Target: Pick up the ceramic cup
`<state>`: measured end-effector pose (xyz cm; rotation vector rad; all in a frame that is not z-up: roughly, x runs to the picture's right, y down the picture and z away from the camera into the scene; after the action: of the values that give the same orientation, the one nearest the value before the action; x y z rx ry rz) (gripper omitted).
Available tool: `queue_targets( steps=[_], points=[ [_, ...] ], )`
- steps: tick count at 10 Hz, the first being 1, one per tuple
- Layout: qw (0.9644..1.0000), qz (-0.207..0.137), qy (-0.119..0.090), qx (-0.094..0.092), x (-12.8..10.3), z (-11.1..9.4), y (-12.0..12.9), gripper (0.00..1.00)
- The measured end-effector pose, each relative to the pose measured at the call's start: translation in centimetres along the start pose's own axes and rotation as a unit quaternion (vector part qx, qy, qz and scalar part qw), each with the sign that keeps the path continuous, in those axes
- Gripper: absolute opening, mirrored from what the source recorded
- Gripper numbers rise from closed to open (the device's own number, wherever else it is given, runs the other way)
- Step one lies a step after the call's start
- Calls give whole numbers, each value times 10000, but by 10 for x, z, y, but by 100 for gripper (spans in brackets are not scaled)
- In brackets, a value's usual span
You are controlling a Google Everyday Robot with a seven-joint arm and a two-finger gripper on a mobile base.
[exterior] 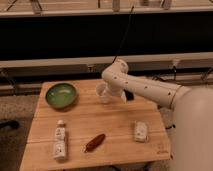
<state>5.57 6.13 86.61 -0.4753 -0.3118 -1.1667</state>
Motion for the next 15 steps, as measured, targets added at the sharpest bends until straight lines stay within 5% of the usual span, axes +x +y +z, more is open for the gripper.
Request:
queue_targets(
  steps=[3,11,15],
  points=[
    [9999,-55,-91,60,1,3,-18,79],
    [9994,-53,-325,129,14,14,-27,2],
    [9990,-243,-298,245,16,-25,-21,0]
  ],
)
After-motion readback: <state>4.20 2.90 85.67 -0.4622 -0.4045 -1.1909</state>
